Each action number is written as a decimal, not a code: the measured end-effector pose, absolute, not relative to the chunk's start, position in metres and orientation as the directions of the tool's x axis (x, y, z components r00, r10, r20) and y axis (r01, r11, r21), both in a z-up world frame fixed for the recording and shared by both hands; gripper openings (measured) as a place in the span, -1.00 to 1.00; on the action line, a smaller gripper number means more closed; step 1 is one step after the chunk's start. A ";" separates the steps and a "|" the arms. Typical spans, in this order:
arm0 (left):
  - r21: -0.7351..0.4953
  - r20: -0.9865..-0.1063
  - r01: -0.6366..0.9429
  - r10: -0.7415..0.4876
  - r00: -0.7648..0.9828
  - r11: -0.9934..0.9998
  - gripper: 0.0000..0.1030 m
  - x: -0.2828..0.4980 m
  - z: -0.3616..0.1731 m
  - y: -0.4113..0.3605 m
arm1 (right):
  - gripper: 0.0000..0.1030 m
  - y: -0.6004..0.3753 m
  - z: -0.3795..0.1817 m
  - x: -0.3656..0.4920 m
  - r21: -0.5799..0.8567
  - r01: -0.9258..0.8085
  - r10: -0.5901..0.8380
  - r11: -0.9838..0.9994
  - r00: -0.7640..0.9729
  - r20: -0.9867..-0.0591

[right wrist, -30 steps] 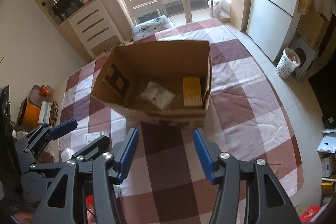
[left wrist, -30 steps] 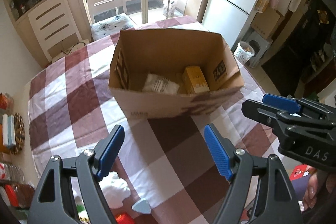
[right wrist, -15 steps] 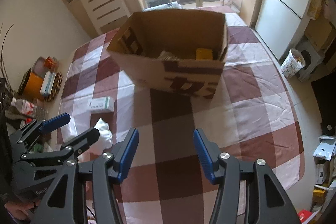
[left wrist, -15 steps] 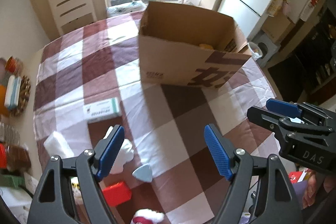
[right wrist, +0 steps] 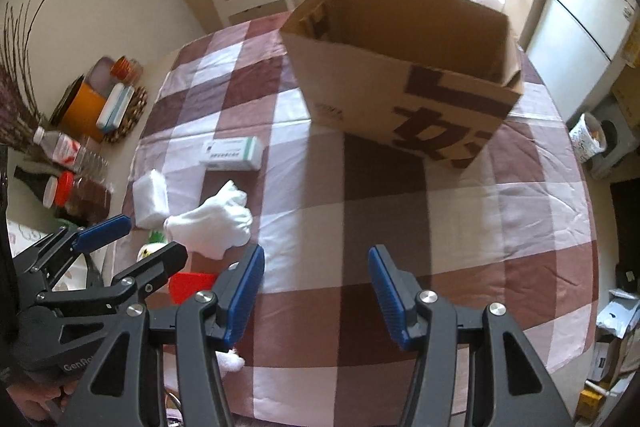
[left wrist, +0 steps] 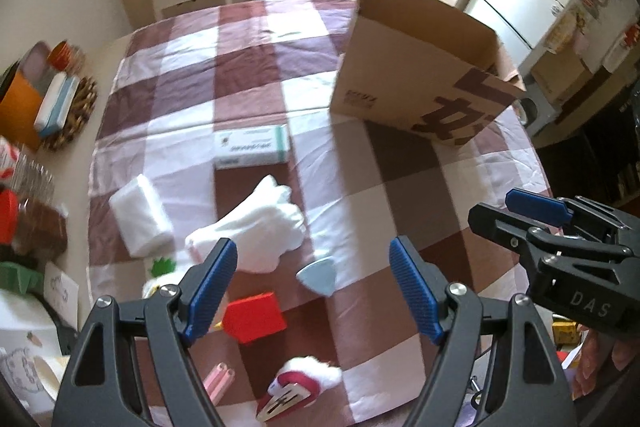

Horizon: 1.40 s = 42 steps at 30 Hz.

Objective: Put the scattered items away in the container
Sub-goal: 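Withdraw both open tools from the cardboard box back over the table, then move the left tool toward the pink hair rollers while the right tool approaches the red stapler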

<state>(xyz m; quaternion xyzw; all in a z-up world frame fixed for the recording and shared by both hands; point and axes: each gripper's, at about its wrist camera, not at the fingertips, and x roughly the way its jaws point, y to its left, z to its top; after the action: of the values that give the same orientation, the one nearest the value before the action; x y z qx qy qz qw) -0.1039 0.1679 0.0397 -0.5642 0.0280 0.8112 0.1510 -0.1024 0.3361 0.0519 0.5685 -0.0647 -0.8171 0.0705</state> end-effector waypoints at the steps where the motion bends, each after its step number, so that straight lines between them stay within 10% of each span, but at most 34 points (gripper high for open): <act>1: -0.125 -0.925 -0.269 0.210 -0.318 -0.955 0.54 -0.102 0.039 0.164 | 0.08 0.332 0.051 -0.102 0.186 0.048 -0.191 -0.981 -0.341 -0.921; 20: -0.116 -0.964 0.026 0.106 -0.245 -0.993 0.54 -0.046 -0.015 0.018 | 0.08 0.272 0.003 -0.079 0.204 0.172 -0.236 -0.964 -0.194 -0.952; 42: -0.086 -0.991 -0.105 0.097 -0.097 -0.991 0.54 0.005 -0.099 0.019 | 0.09 0.221 -0.089 -0.019 0.399 0.109 -0.388 -0.910 0.115 -0.915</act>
<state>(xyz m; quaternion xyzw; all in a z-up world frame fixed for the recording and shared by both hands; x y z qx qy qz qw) 0.0051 0.0186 -0.0986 -0.6686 0.0032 0.7405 0.0681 -0.0190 0.2212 -0.0893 0.7226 -0.0963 -0.6581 0.1887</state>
